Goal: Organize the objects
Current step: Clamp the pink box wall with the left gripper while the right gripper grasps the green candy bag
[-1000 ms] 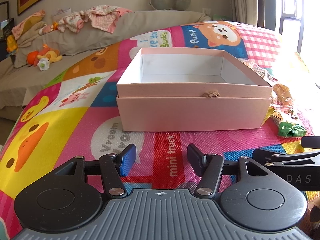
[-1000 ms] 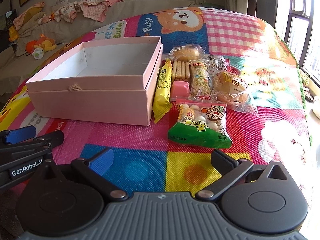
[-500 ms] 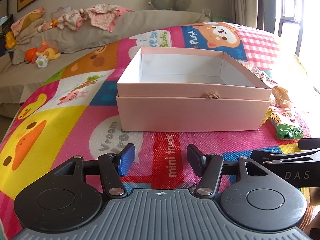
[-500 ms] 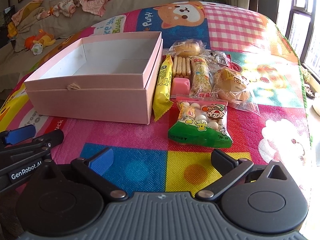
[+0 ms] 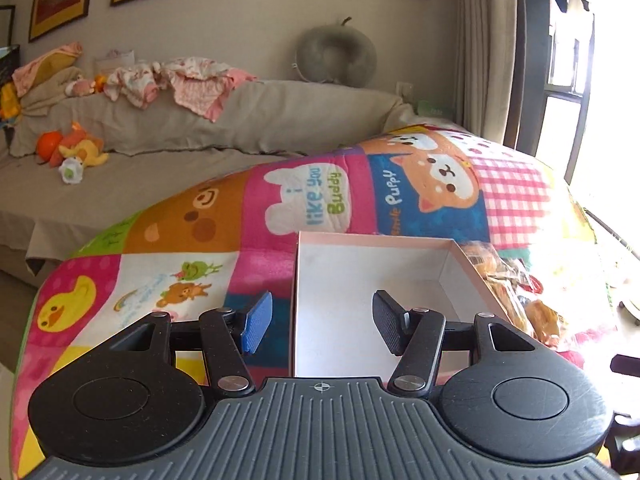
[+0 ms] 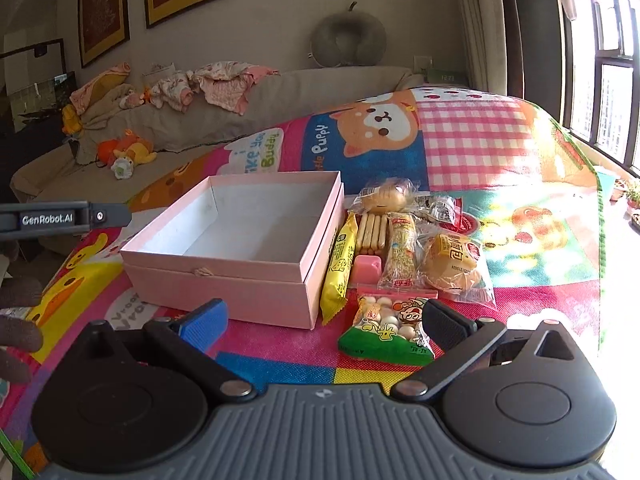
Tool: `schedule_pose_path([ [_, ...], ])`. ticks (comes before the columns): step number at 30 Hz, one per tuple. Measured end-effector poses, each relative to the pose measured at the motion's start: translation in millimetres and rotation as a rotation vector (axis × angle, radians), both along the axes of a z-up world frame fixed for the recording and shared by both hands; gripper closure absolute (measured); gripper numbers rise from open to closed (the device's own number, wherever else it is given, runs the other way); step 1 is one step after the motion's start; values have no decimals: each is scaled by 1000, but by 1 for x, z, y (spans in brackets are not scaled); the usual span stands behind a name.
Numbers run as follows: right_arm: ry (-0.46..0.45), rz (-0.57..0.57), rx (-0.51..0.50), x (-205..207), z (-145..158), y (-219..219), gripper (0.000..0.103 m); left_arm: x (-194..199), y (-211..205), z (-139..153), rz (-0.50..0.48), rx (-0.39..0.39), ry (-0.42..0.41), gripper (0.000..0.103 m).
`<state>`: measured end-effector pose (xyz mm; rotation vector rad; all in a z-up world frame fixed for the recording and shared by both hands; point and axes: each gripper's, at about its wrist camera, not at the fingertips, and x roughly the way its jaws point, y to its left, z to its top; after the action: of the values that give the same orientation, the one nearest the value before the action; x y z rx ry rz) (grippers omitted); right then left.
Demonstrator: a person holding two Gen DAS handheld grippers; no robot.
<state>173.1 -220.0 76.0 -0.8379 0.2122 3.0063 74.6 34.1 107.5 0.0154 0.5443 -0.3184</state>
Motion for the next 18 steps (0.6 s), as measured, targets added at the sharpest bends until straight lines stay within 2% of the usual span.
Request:
schedule_pose_path([
  [3, -19, 15, -9, -8, 11, 12, 0, 54, -11, -8, -3, 56, 103, 42],
  [5, -33, 12, 9, -13, 16, 20, 0, 83, -16, -25, 0, 98, 173, 42],
  [9, -48, 9, 55, -13, 17, 36, 1, 107, -15, -54, 16, 89, 263, 45],
  [10, -58, 11, 68, -14, 14, 41, 1, 109, -16, -58, 19, 84, 272, 51],
  [11, -68, 15, 77, -15, 12, 42, 3, 111, -18, -61, 14, 85, 284, 71],
  [12, -91, 21, 86, -19, 6, 44, 7, 113, -20, -63, 5, 94, 297, 86],
  [13, -123, 29, 85, -23, -1, 45, 14, 116, -24, -66, 11, 124, 317, 91],
  [16, -200, 49, 50, -37, -19, 43, 29, 117, -28, -70, 4, 150, 337, 91],
  [18, -197, 48, 42, -42, -26, 43, 29, 117, -27, -69, 4, 148, 339, 93],
])
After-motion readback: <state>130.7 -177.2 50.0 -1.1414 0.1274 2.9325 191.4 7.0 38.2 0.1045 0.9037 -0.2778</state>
